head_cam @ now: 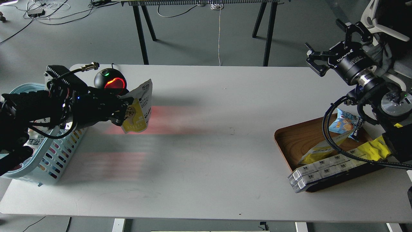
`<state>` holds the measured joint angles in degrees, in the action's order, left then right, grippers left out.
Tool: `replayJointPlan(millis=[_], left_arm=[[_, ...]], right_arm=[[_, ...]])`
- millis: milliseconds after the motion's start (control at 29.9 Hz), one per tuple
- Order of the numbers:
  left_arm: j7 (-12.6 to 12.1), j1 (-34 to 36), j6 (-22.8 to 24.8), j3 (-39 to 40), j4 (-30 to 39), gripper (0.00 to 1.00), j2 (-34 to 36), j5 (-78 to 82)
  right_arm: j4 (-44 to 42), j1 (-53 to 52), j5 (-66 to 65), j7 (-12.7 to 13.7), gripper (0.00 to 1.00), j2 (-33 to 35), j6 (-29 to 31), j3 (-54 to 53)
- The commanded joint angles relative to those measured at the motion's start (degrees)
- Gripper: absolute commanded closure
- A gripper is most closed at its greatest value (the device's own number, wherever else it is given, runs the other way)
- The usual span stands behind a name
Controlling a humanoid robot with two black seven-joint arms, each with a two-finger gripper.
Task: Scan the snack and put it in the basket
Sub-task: 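Hold the packet in front of the scanner, turning it to scan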
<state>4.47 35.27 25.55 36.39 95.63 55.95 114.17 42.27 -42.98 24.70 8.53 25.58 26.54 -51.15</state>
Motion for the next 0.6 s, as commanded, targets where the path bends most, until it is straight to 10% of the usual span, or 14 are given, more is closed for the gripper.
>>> replayJointPlan(millis=[0, 568], left_arm=[[-0.1, 1.4, 2.5, 0.0, 0.8, 0.99, -0.2, 0.0], [-0.2, 6.7, 2.5, -0.7, 1.5, 0.99, -2.9, 0.0]], right_arm=[[-0.1, 0.0, 0.0, 0.0, 0.01, 0.0, 0.0, 0.0], [-0.1, 0.0, 0.0, 0.0, 0.01, 0.1, 0.1, -0.1]])
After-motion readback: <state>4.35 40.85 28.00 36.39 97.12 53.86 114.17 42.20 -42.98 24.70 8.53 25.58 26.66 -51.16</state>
